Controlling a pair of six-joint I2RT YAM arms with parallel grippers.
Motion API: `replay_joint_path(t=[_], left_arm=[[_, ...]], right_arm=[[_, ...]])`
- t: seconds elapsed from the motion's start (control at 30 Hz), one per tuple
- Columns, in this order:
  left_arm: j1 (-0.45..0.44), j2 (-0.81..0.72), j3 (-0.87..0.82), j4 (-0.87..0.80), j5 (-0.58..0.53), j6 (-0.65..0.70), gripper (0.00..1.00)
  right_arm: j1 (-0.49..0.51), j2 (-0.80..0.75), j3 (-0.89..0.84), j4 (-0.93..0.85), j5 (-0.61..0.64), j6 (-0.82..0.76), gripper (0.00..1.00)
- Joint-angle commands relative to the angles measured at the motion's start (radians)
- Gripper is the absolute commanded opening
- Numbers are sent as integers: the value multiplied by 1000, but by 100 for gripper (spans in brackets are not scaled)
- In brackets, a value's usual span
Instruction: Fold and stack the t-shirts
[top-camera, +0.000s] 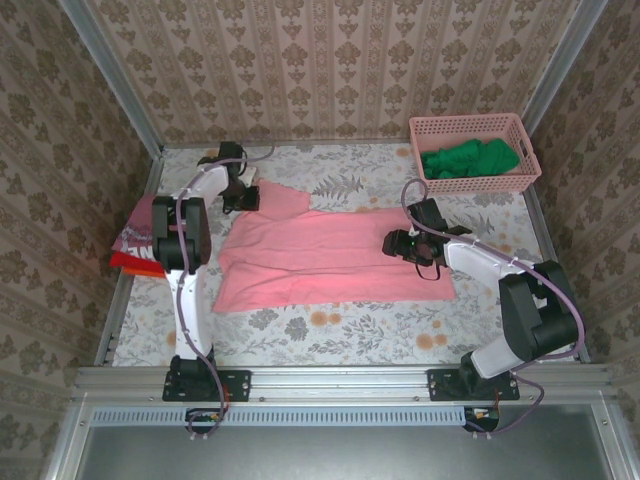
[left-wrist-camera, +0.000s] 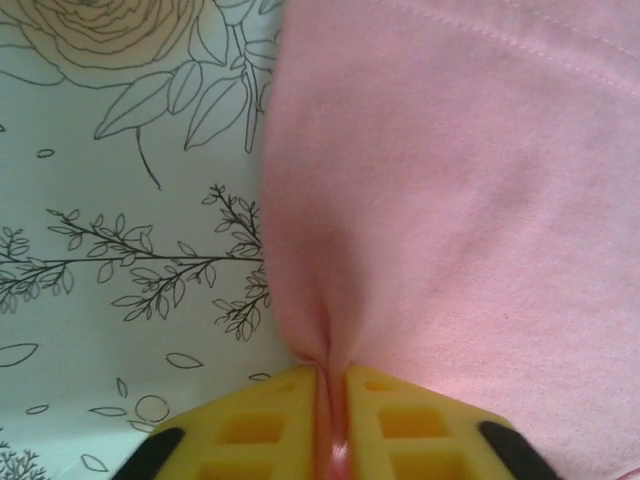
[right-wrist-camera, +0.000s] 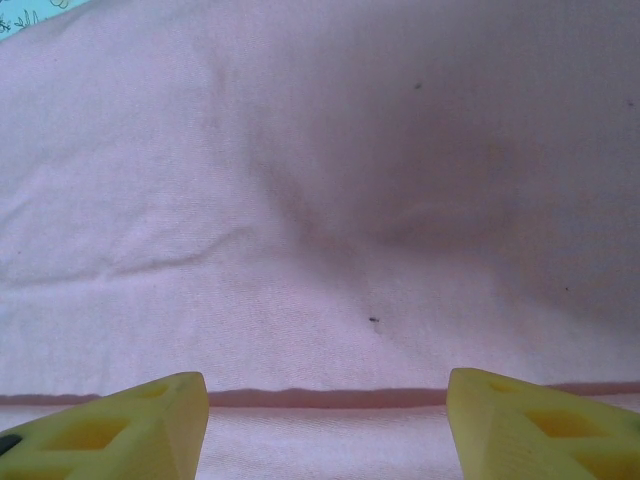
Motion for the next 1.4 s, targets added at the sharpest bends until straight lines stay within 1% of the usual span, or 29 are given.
replay_joint_path(t=[0.0, 0.03, 0.07, 0.2, 0.27, 0.3, 0.33, 0.47, 0.53, 0.73, 0.83, 0.9, 1.0, 1.13, 1.23, 1.37], left_arm=[[16, -69, -34, 18, -28, -19, 9], [19, -73, -40, 24, -29, -24, 9], [21, -76, -44, 28, -26, -27, 12], [24, -80, -49, 32, -25, -36, 14], [26, -81, -49, 34, -20, -40, 22], [27, -83, -49, 34, -17, -44, 23], [28, -86, -50, 37, -17, -46, 23], [29, -95, -66, 46, -16, -51, 15], [30, -92, -67, 44, -9, -49, 15], [31, -70, -69, 33, 36, -51, 23], [31, -62, -67, 28, 43, -48, 23], [33, -56, -64, 22, 43, -46, 20], [34, -48, -56, 12, 49, -43, 20], [34, -38, -53, 8, 47, -42, 15], [35, -29, -44, -9, 35, -39, 21], [35, -25, -40, -19, 16, -33, 20]], right_arm=[[0, 17, 15, 0, 3, 0, 65], [0, 18, 14, 0, 1, 1, 65], [0, 17, 13, 1, 0, 1, 65], [0, 19, 12, 3, 2, 3, 65], [0, 21, 13, 4, 3, 4, 65], [0, 23, 14, 1, 4, 3, 65], [-1, 22, 14, 1, 4, 3, 65], [0, 29, 16, 1, 3, 4, 65], [0, 30, 15, 4, 0, 5, 65], [0, 35, 21, 3, 0, 3, 65], [0, 37, 21, 4, 0, 3, 65], [-1, 37, 22, 4, -1, 3, 65], [0, 36, 22, 4, 0, 3, 65], [-1, 31, 25, 3, 5, 0, 65], [-2, 29, 38, -7, 21, -10, 65], [-8, 24, 57, -17, 24, -20, 65]])
